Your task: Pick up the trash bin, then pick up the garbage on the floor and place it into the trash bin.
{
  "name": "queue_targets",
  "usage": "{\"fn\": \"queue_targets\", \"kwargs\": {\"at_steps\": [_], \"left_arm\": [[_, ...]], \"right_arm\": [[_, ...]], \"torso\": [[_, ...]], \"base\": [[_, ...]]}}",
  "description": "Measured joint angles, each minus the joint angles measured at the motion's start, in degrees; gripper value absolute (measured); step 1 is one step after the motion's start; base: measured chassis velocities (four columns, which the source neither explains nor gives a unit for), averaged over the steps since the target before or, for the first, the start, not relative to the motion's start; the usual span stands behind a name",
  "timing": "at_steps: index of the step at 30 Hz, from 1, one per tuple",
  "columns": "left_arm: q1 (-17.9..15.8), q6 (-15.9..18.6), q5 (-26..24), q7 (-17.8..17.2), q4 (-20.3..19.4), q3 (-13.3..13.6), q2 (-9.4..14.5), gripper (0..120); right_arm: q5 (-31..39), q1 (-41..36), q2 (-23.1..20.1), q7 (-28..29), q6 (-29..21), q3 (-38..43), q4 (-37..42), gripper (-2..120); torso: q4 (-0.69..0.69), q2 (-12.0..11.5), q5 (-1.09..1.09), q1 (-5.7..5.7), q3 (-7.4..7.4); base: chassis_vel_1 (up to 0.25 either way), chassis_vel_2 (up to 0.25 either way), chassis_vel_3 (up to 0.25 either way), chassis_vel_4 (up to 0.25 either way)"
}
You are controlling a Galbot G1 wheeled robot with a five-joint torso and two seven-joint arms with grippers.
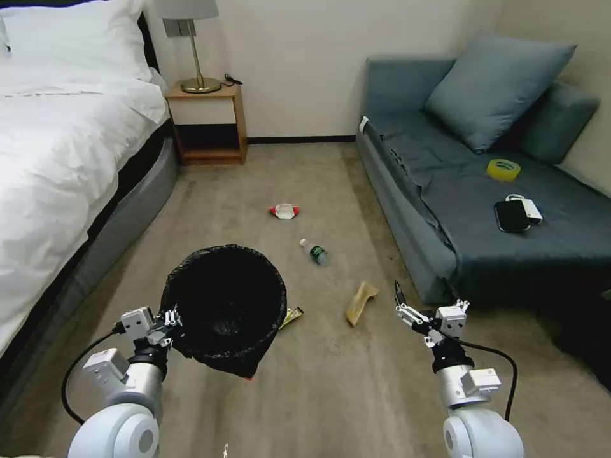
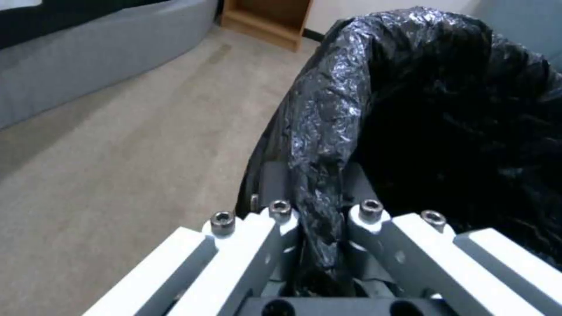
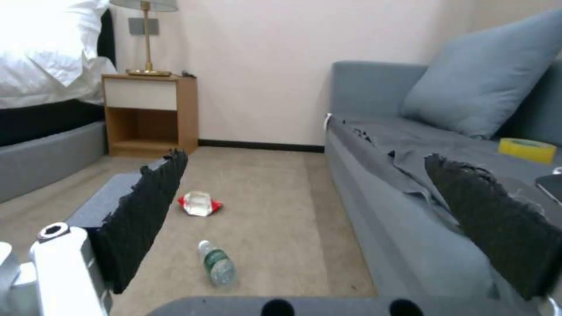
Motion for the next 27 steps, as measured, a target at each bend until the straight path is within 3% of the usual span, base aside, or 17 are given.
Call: {"fn": "queue_targets", "kwargs": {"at_steps": [27], "left_arm": [[-2.15, -0.22, -0.50, -1.19, 2.44, -0.55, 0.57, 4]], "right_arm": [[-0.20, 0.66, -0.10, 0.45, -0.09, -1.08, -1.88, 100]], "torso": [[0.00, 0.00, 0.00, 0.00, 0.00]], "base": [[-0.108, 0.104, 0.107, -0.112]]}}
